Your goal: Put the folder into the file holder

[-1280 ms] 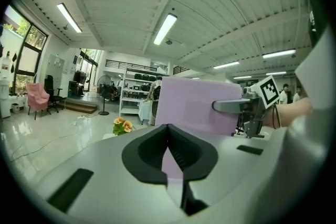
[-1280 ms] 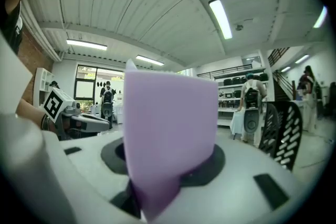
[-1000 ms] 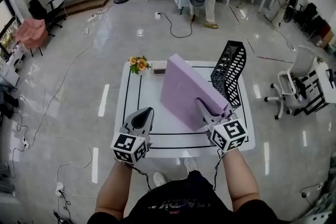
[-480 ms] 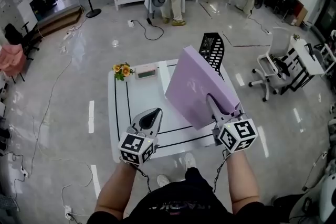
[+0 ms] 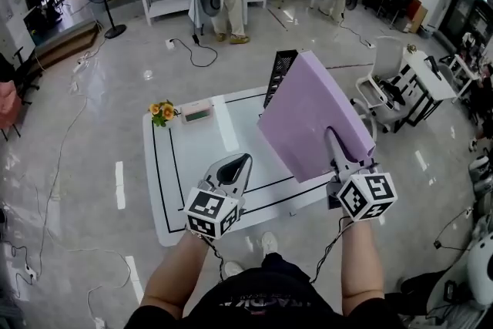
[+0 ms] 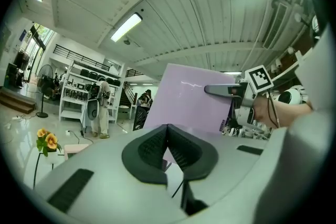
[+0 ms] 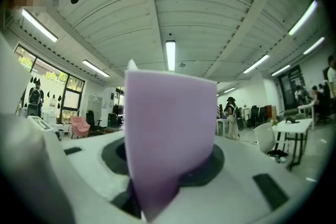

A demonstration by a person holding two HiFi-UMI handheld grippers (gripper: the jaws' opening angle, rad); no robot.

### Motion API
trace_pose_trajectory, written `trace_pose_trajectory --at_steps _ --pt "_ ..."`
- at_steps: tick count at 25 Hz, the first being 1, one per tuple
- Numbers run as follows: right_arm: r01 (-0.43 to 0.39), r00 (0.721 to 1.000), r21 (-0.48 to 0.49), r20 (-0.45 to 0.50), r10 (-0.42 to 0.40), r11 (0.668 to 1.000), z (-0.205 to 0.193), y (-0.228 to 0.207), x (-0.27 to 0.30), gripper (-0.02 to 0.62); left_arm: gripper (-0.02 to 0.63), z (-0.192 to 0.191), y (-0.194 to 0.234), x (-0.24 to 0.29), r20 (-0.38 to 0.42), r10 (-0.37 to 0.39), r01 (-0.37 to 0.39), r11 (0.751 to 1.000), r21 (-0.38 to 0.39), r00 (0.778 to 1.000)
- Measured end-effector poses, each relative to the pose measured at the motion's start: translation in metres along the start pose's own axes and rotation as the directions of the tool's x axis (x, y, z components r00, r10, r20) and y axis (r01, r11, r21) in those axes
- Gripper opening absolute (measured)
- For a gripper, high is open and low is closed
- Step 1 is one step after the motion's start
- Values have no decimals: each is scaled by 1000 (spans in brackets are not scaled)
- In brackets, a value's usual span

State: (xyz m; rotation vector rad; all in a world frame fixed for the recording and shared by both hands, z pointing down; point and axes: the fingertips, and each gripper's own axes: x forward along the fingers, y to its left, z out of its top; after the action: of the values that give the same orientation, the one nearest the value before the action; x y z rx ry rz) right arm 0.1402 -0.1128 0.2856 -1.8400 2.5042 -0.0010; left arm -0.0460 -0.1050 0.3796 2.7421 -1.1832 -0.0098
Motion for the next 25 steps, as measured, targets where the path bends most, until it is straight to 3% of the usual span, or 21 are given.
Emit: trace_pose_trajectory --at_steps 7,13,25 --pt "145 987 -30 72 -143 989 44 -46 0 175 3 16 -21 23 14 -49 49 998 39 999" --pt "214 973 -61 104 -207 975 56 -80 24 175 3 6 -30 45 -14 -70 70 996 63 997" --pt "187 982 -24 45 -185 982 15 -122 116 175 3 -6 -11 107 -50 -35 38 998 57 998"
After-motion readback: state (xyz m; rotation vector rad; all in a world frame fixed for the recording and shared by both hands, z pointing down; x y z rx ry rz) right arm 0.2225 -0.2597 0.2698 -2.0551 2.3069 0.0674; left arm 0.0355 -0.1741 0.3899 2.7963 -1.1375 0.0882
